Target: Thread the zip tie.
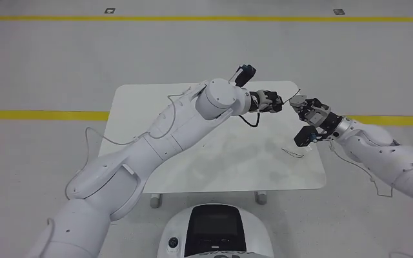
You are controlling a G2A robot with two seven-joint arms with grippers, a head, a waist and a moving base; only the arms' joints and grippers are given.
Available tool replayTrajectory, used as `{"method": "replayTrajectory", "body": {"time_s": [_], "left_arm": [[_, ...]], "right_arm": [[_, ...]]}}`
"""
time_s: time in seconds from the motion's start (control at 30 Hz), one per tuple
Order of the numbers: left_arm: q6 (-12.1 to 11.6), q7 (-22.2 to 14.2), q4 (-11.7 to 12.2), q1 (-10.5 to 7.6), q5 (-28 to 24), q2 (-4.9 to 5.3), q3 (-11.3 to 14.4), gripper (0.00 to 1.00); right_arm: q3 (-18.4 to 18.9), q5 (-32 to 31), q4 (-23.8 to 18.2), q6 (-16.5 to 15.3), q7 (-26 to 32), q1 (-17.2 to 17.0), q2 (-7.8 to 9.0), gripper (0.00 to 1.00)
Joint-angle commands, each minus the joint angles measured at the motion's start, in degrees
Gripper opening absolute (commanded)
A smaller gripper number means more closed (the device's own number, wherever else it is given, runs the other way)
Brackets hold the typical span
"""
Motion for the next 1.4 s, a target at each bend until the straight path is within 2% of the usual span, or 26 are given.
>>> {"method": "replayTrajectory", "body": {"time_s": [0.0,1.37], "left_arm": [[0.0,0.0,0.0,0.05,0.1,-0.01,0.0,0.0],[0.0,-0.4,-0.9,0.74,1.1,0.52,-0.4,0.0]], "right_arm": [[0.0,0.0,0.0,0.0,0.0,0.0,0.01,0.0],[0.0,0.0,0.2,0.0,0.1,0.0,-0.08,0.0]]}}
